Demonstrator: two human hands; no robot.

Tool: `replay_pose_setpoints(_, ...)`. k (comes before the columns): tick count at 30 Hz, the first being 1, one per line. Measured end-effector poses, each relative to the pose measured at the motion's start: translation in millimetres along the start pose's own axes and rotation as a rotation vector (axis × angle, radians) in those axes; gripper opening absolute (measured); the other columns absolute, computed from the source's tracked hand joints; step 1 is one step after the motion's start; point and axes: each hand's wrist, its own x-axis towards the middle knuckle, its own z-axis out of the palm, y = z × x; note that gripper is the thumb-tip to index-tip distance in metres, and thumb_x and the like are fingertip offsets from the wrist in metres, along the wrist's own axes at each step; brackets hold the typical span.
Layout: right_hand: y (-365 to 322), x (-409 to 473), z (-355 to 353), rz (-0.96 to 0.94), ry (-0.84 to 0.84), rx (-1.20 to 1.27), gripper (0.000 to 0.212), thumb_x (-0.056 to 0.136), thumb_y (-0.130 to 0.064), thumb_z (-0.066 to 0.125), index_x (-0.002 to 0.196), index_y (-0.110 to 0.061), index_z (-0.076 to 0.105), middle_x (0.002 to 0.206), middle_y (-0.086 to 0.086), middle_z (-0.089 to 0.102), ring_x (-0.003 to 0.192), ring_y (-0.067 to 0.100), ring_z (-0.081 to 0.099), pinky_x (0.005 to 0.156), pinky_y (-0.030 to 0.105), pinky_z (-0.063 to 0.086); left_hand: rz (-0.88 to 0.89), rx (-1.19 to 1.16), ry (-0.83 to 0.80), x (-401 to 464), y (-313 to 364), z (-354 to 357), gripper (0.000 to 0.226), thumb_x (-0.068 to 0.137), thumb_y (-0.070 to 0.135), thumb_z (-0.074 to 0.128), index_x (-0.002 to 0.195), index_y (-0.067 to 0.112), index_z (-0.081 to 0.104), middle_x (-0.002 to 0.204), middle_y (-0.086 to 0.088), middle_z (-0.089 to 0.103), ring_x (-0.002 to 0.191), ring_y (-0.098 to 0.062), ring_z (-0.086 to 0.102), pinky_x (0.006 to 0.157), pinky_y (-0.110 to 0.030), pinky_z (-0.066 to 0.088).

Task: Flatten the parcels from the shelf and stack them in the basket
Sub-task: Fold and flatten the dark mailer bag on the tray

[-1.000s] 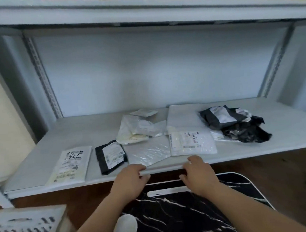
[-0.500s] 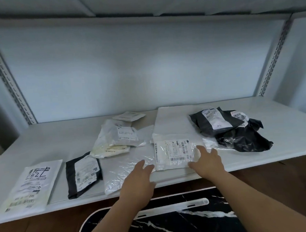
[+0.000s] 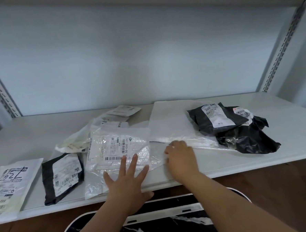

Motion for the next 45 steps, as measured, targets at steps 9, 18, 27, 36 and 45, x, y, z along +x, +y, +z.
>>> replay_pose_setpoints(9, 96, 28, -38, 0.368, -0.004, -0.572, 0.098, 0.088, -0.006, 0.049, 0.147, -0.029, -0.026, 0.152, 0.018, -0.036, 0.135, 0.049, -0.033, 0.100, 0.081, 0.002, -0.055, 0.001, -0.055, 23, -31, -8, 0.110, 0.066, 0.083, 0.054, 0.149, 0.044, -0.008, 0.150, 0.006, -0.040, 0.139, -0.027, -0.035, 0.104, -0.076, 0.004)
replay_pose_setpoints(18, 132, 24, -38, 0.443, -0.155, -0.337, 0.046, 0.093, -0.001, 0.042, 0.136, -0.017, 0.036, 0.128, 0.015, 0.052, 0.113, 0.036, 0.053, 0.072, 0.034, 0.047, -0.102, 0.009, -0.071, 26, -11, -15, 0.125, 0.059, 0.079, 0.066, 0.151, 0.035, -0.007, 0.149, -0.004, -0.042, 0.139, -0.034, -0.033, 0.105, -0.074, 0.010)
replay_pose_setpoints(27, 107, -10, -50, 0.209, -0.044, -0.326, 0.025, 0.093, -0.001, 0.047, 0.114, -0.009, 0.056, 0.109, 0.006, 0.065, 0.098, 0.023, 0.065, 0.066, 0.028, 0.041, -0.030, -0.206, 0.257, 17, 27, -24, 0.127, 0.047, 0.099, 0.008, 0.153, 0.029, 0.001, 0.160, -0.007, -0.016, 0.146, -0.028, -0.019, 0.117, -0.050, 0.000)
replay_pose_setpoints(36, 6, -95, -24, -0.186, 0.201, -0.359, 0.028, 0.066, -0.010, 0.043, 0.067, -0.006, 0.070, 0.062, 0.014, 0.063, 0.041, 0.030, 0.057, 0.030, 0.024, 0.035, -0.440, -1.985, -0.083, -14, 68, -38, 0.043, 0.080, 0.044, 0.071, 0.104, 0.009, 0.066, 0.099, -0.010, 0.073, 0.090, -0.029, 0.068, 0.070, -0.038, 0.056)
replay_pose_setpoints(45, -70, -201, 24, -0.315, -0.026, -0.255, 0.053, 0.083, 0.007, 0.032, 0.071, -0.016, 0.079, 0.072, 0.008, 0.074, 0.042, 0.035, 0.063, 0.025, 0.031, 0.037, -0.633, -1.825, -0.044, -122, -12, 39, 0.039, 0.074, -0.014, 0.070, 0.112, -0.009, 0.060, 0.095, -0.026, 0.071, 0.086, -0.042, 0.069, 0.081, -0.053, 0.055)
